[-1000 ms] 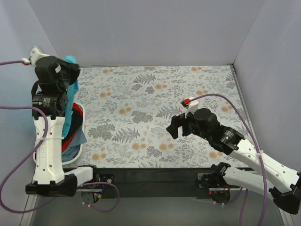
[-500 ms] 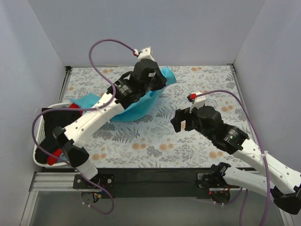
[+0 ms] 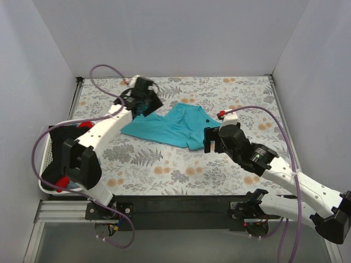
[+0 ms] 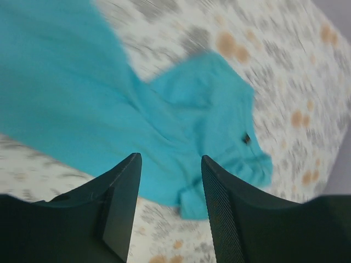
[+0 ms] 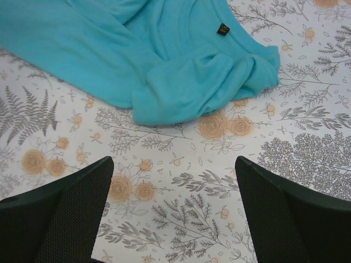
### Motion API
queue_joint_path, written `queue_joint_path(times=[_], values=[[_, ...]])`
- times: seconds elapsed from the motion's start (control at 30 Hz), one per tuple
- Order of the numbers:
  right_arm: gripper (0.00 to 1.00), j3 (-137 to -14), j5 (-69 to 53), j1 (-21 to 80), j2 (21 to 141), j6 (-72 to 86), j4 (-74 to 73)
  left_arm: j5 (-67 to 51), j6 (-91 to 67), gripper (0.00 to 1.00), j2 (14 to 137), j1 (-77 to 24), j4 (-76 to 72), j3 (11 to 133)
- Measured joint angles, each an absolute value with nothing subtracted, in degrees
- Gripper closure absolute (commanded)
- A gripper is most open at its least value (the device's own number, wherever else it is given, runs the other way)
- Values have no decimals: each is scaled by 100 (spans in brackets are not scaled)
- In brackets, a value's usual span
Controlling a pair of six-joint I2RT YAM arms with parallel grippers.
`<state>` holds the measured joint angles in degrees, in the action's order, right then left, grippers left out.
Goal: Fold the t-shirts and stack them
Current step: Move the tshirt to the center of the board, then flatten the tshirt out
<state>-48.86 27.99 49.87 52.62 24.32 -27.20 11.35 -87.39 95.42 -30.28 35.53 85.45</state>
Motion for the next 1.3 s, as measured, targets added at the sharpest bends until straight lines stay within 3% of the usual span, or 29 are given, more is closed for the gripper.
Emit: queue_joint_path(times=[0.17, 0.33, 0.43, 0.7, 1.3], values=[[9, -4895, 2729, 4525, 6200, 2532, -2587, 1758, -9212, 60, 8766, -1173, 3874, 7531], [11, -4895, 2246, 4049, 6965, 2565, -2300, 1929, -9459, 68, 8820, -666, 3997, 7013], [11, -4895, 2058, 3942, 7037, 2574, -2132, 1881, -9500, 72, 9327, -517, 3959, 6973], [11, -4838, 1765, 3669, 7024, 2558, -1848, 1911, -9614, 70, 10547, -425, 3909, 6980], [12, -4506, 1413, 3422, 6969, 2530, -1640, 2078, -9616, 65, 10715, -423, 3376, 6945]])
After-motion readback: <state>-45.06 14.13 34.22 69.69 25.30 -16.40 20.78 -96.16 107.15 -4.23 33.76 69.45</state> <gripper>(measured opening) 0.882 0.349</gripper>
